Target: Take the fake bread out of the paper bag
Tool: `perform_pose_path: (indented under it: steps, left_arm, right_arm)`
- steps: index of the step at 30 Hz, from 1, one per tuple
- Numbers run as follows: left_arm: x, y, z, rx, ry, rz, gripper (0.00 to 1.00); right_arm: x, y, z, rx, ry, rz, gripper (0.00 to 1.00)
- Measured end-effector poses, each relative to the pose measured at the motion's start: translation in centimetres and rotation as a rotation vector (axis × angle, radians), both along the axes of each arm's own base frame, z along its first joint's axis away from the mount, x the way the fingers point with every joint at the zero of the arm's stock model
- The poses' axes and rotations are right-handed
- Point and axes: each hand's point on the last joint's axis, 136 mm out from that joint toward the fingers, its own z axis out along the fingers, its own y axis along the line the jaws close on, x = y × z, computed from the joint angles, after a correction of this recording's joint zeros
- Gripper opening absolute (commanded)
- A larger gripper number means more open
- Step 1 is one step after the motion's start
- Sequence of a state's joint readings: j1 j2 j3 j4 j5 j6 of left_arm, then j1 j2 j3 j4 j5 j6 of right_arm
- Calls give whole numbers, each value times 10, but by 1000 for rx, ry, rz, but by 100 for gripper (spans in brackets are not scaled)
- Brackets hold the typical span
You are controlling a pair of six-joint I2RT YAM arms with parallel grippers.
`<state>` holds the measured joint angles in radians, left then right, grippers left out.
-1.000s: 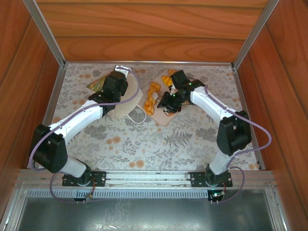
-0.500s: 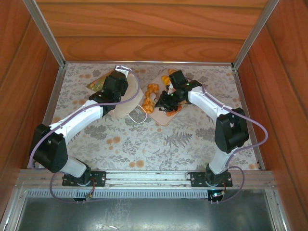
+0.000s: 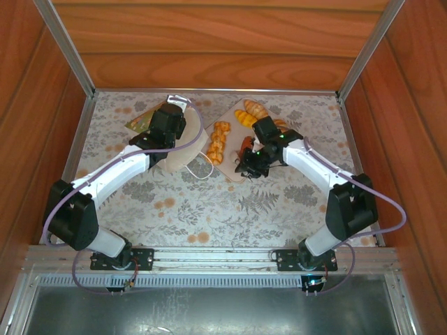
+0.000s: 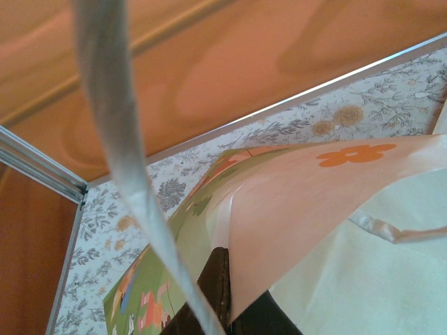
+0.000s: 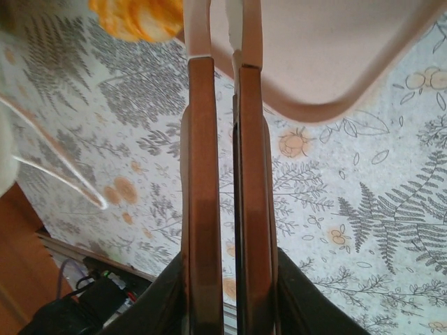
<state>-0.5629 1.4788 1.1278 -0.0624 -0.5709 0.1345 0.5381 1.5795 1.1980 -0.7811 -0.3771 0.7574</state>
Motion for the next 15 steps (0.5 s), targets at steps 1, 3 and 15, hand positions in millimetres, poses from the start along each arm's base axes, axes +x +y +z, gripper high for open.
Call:
perform_pose_path:
  steps: [1, 3, 15]
  left_arm:
    - [0, 0, 0, 0, 0, 0, 0]
    - [0, 0, 0, 0, 0, 0, 0]
    - [0, 0, 0, 0, 0, 0, 0]
  right_arm:
    - [-2, 2, -2, -5, 4, 7, 29]
    - [-4, 6, -6, -11, 8, 20, 29]
    - [5, 28, -21, -10, 26, 58, 28]
